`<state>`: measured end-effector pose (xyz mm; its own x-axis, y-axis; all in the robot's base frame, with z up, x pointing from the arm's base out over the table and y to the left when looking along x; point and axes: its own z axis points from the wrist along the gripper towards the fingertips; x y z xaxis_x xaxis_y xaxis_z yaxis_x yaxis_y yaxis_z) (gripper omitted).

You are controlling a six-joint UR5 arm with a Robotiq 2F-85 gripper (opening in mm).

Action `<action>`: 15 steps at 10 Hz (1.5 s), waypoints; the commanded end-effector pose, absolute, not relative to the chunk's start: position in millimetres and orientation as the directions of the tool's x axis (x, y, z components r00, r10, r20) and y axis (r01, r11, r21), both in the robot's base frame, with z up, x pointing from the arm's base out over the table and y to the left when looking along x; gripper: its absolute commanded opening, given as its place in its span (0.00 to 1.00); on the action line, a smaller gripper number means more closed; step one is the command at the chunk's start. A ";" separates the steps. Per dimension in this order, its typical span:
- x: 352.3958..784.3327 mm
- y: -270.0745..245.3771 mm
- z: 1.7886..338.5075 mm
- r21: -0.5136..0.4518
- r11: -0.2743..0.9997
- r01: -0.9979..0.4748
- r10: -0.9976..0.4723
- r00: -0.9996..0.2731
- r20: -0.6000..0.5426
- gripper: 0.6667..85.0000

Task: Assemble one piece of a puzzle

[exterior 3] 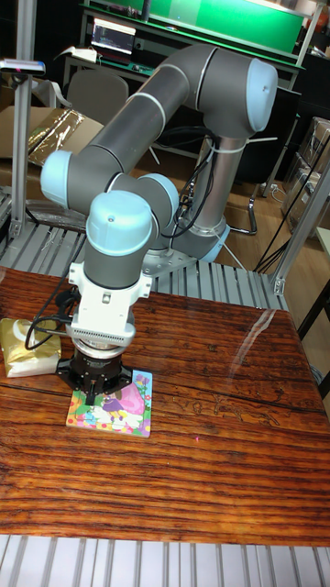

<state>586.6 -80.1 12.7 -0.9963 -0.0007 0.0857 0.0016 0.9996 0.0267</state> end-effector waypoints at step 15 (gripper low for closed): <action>582.8 -74.0 7.1 0.022 0.999 0.043 0.041 -0.996 0.081 0.05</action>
<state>580.6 -76.0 6.7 -0.9956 0.0333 0.0880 0.0344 0.9993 0.0117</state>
